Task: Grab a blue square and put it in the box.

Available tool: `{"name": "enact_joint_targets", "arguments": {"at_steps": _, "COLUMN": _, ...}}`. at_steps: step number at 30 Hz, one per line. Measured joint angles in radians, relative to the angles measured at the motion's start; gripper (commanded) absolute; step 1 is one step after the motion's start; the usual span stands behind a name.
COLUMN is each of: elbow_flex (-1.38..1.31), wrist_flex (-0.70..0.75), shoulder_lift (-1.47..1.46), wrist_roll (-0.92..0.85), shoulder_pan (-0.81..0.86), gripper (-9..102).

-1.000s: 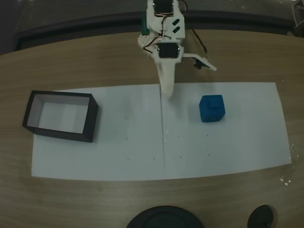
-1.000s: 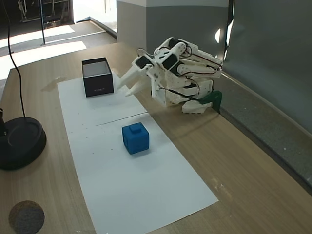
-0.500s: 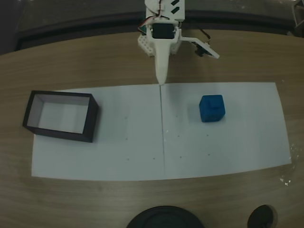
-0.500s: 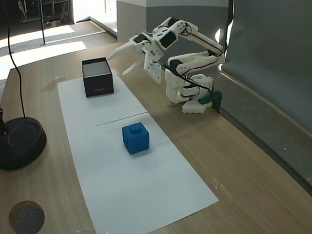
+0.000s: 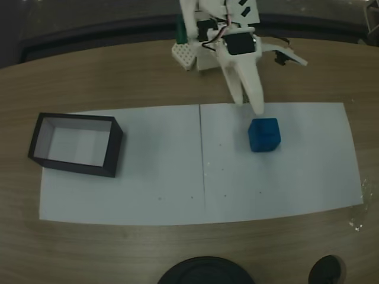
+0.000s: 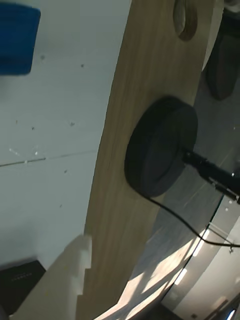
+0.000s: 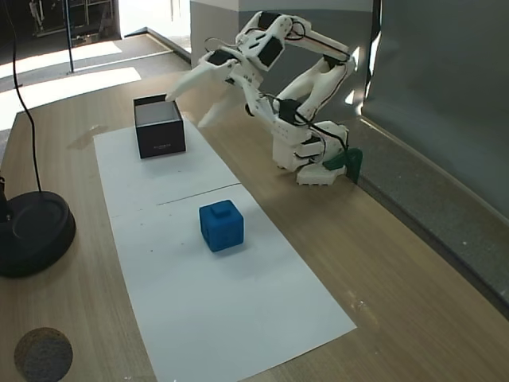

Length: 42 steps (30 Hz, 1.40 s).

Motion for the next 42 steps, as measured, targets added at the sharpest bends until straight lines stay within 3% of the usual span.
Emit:
{"name": "enact_joint_targets", "arguments": {"at_steps": 6, "elbow_flex": -0.14, "wrist_flex": 0.012, "shoulder_lift": -0.244, "wrist_roll": -0.023, "shoulder_pan": -0.075, "gripper": 35}}
{"name": "enact_joint_targets", "arguments": {"at_steps": 16, "elbow_flex": -0.285, "wrist_flex": 0.014, "shoulder_lift": -0.396, "wrist_roll": -0.054, "shoulder_pan": -0.14, "gripper": 35}}
{"name": "enact_joint_targets", "arguments": {"at_steps": 42, "elbow_flex": -0.299, "wrist_flex": -0.011, "shoulder_lift": -0.572, "wrist_roll": -0.064, "shoulder_pan": -0.175, "gripper": 37}}
